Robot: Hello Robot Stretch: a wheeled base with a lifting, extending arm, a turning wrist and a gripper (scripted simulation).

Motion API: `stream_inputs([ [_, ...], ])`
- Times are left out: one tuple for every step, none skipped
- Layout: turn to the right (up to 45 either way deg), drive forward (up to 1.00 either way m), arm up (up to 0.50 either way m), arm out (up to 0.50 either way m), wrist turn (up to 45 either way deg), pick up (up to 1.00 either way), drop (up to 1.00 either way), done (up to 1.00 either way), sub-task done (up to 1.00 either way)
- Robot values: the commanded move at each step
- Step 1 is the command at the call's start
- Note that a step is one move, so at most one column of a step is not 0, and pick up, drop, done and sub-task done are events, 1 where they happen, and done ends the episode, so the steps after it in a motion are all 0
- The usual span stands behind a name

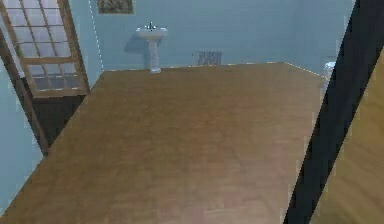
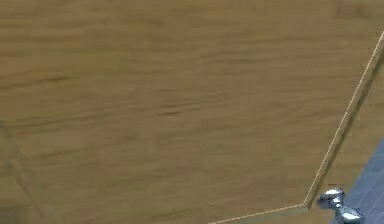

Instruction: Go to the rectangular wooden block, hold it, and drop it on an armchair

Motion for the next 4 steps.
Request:
stream_inputs([
  [-30.0,0.0,0.0,0.0,0.0,0.0,0.0,0.0,0.0],
  [0.0,1.0,0.0,0.0,0.0,0.0,0.0,0.0,0.0],
  [-3.0,0.0,0.0,0.0,0.0,0.0,0.0,0.0,0.0],
  [0.0,1.0,0.0,0.0,0.0,0.0,0.0,0.0,0.0],
])
